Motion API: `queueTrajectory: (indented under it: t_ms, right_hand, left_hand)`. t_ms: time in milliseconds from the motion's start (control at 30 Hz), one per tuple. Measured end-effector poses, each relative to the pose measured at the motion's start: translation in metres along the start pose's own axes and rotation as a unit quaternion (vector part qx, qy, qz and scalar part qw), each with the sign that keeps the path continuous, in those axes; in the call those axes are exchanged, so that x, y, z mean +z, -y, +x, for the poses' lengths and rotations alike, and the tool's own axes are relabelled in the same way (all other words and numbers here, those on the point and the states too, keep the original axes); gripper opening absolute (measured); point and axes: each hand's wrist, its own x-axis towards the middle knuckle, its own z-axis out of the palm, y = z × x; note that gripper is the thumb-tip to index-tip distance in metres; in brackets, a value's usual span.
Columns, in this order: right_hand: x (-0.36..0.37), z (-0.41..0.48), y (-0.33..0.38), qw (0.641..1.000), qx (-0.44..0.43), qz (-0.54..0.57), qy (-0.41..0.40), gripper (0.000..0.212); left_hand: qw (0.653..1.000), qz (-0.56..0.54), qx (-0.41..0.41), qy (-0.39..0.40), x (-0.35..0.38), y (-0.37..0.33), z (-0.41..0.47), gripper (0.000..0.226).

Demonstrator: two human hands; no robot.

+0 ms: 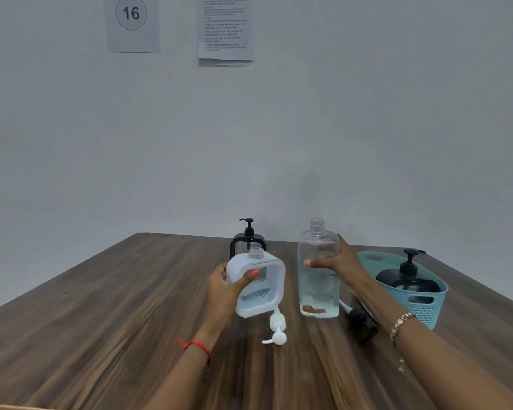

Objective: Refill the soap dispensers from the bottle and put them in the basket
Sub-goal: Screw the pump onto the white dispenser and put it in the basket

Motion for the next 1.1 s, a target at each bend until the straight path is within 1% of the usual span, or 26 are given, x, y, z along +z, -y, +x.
queueTrajectory:
  t_ms: [133,233,333,433,467,500,533,567,600,633,667,700,733,767,800,833,867,900,967,1000,1033,1100]
  right_hand:
    - [-0.004,0.003,-0.015,0.999,0.013,0.035,0.008,0.063]
    - [-0.01,0.007,-0.029,0.996,0.019,0.081,0.027,0.068]
    - [-0.016,0.013,-0.038,0.992,0.022,0.115,0.047,0.085]
    - [-0.021,0.016,-0.034,0.987,0.012,0.126,0.098,0.1]
    - [-0.022,0.017,-0.03,0.985,0.019,0.134,0.105,0.106]
    - [-0.022,0.018,-0.025,0.986,0.027,0.134,0.094,0.111]
    - [-0.023,0.019,-0.019,0.992,0.02,0.11,0.062,0.108]
    - [-0.023,0.019,-0.012,0.998,-0.008,0.065,0.007,0.099]
    - [-0.021,0.017,-0.004,0.997,-0.058,0.009,-0.058,0.087]
    - [-0.018,0.013,0.003,0.985,-0.125,-0.04,-0.113,0.074]
    - [-0.013,0.007,0.01,0.966,-0.198,-0.082,-0.145,0.062]
    - [-0.006,0.0,0.016,0.943,-0.268,-0.128,-0.15,0.05]
    - [0.002,-0.008,0.019,0.918,-0.329,-0.18,-0.125,0.04]
    - [0.009,-0.018,0.018,0.896,-0.372,-0.233,-0.066,0.033]
    - [0.017,-0.027,0.014,0.878,-0.381,-0.289,0.022,0.032]
    - [0.023,-0.035,0.007,0.86,-0.354,-0.347,0.124,0.035]
    - [0.029,-0.042,-0.004,0.83,-0.319,-0.405,0.212,0.043]
    - [0.035,-0.045,-0.017,0.791,-0.298,-0.461,0.269,0.05]
    - [0.046,-0.048,-0.042,0.712,-0.299,-0.554,0.309,0.054]
    - [0.051,-0.05,-0.05,0.688,-0.305,-0.578,0.315,0.051]
    - [0.055,-0.052,-0.055,0.676,-0.313,-0.587,0.316,0.046]
    - [0.058,-0.054,-0.062,0.679,-0.328,-0.578,0.312,0.032]
  left_hand:
    - [0.999,-0.024,-0.011,0.018,-0.002,0.007,0.006,0.033]
    - [0.998,-0.045,-0.019,0.031,-0.004,0.011,0.01,0.033]
    - [0.997,-0.061,-0.024,0.044,-0.005,0.012,0.015,0.035]
    - [0.996,-0.067,-0.022,0.054,-0.005,0.012,0.02,0.039]
    - [0.996,-0.067,-0.023,0.057,-0.006,0.011,0.021,0.04]
    - [0.996,-0.067,-0.023,0.059,-0.006,0.011,0.022,0.041]
    - [0.996,-0.066,-0.021,0.062,-0.007,0.011,0.024,0.042]
    - [0.996,-0.066,-0.02,0.065,-0.009,0.011,0.025,0.044]
    - [0.995,-0.065,-0.018,0.069,-0.01,0.01,0.026,0.047]
    - [0.995,-0.065,-0.018,0.072,-0.011,0.009,0.026,0.049]
    - [0.995,-0.066,-0.018,0.074,-0.012,0.007,0.027,0.05]
    - [0.995,-0.068,-0.019,0.074,-0.013,0.005,0.028,0.051]
    - [0.995,-0.071,-0.02,0.074,-0.013,0.004,0.028,0.05]
    - [0.994,-0.074,-0.021,0.072,-0.014,0.002,0.028,0.049]
    - [0.994,-0.079,-0.022,0.068,-0.015,0.001,0.028,0.049]
    - [0.994,-0.084,-0.022,0.065,-0.015,0.0,0.028,0.048]
    - [0.994,-0.09,-0.022,0.064,-0.015,-0.001,0.027,0.048]
    - [0.993,-0.094,-0.022,0.064,-0.015,-0.002,0.026,0.048]
    - [0.993,-0.101,-0.024,0.062,-0.014,-0.004,0.023,0.048]
    - [0.992,-0.104,-0.025,0.063,-0.014,-0.005,0.021,0.047]
    - [0.992,-0.106,-0.025,0.065,-0.014,-0.007,0.02,0.047]
    - [0.992,-0.103,-0.026,0.068,-0.015,-0.009,0.018,0.047]
